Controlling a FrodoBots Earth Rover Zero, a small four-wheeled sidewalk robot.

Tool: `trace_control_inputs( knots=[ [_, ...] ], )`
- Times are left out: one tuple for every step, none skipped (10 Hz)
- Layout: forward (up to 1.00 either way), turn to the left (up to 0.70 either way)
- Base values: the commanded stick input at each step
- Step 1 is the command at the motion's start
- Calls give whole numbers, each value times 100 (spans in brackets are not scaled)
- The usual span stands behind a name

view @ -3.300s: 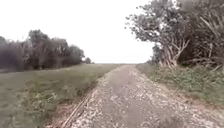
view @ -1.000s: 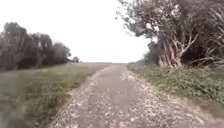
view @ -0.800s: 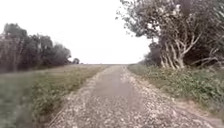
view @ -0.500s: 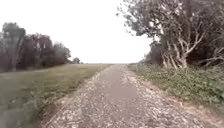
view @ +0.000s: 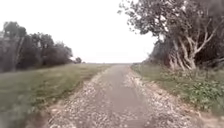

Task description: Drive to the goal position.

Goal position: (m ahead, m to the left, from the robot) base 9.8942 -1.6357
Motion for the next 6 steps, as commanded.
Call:
trace_control_inputs(
  knots=[
    [70,0],
    [70,0],
    [70,0],
    [70,0],
    [70,0],
    [70,0]
  ],
)
